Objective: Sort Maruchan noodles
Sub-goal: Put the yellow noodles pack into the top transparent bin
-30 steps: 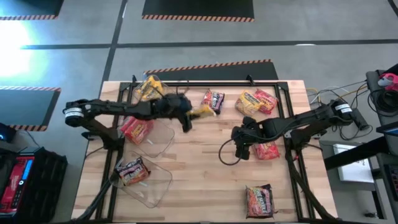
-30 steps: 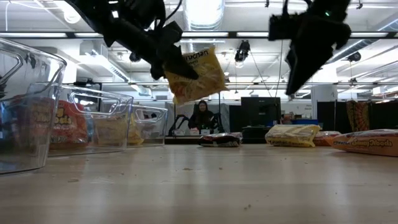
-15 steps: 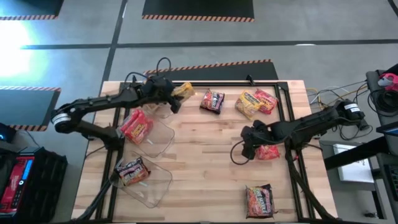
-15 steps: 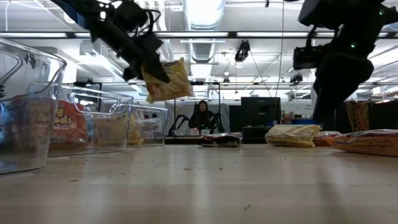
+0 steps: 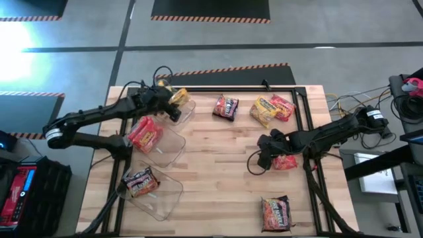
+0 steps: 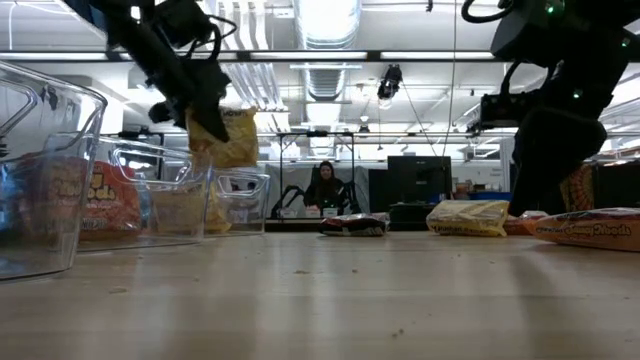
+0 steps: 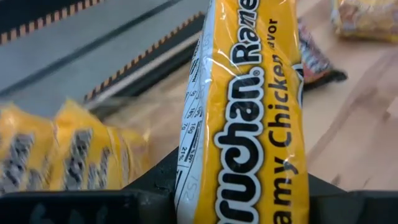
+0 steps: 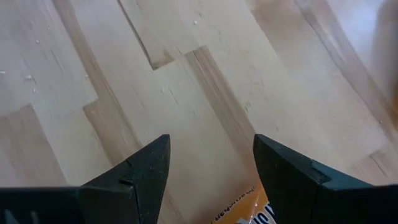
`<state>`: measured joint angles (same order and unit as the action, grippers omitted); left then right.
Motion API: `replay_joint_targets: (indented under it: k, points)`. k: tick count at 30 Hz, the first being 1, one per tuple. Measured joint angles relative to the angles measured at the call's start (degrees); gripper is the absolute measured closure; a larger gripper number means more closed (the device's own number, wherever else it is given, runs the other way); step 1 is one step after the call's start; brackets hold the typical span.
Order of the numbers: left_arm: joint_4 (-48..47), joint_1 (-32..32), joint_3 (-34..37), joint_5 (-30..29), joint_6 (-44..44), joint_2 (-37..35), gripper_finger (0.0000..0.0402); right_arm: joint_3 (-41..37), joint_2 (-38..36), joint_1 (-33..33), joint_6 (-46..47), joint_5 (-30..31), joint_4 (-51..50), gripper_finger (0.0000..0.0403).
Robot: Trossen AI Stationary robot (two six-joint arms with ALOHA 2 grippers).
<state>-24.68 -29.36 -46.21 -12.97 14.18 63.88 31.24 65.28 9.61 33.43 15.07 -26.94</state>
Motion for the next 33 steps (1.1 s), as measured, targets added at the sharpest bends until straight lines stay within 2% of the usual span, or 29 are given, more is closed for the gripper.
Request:
replay_joint_targets:
  k: [6, 16, 24, 29, 33]
  points:
    - [-0.3, 0.0, 4.5, -3.0, 5.0, 0.3, 0.0286, 0.0, 0.0, 0.0, -0.2, 0.0, 0.8, 0.0183]
    - [-0.2, -0.2, 9.4, -3.0, 9.4, 0.8, 0.0286, 0.1, 0.0, 0.0, -0.4, 0.0, 0.8, 0.0183]
    - [0.5, -0.2, 10.4, -3.0, 10.7, 3.1, 0.0286, 0.1, 0.0, 0.0, 0.0, 0.0, 0.8, 0.0183]
    - [0.9, -0.2, 10.4, -3.0, 10.4, 4.4, 0.0286, 0.1, 0.0, 0.0, 4.1, -0.1, 0.9, 0.0183]
    - [1.0, -0.2, 10.4, -3.0, 10.3, 5.3, 0.0286, 0.1, 0.0, 0.0, 3.0, -0.1, 0.9, 0.0183]
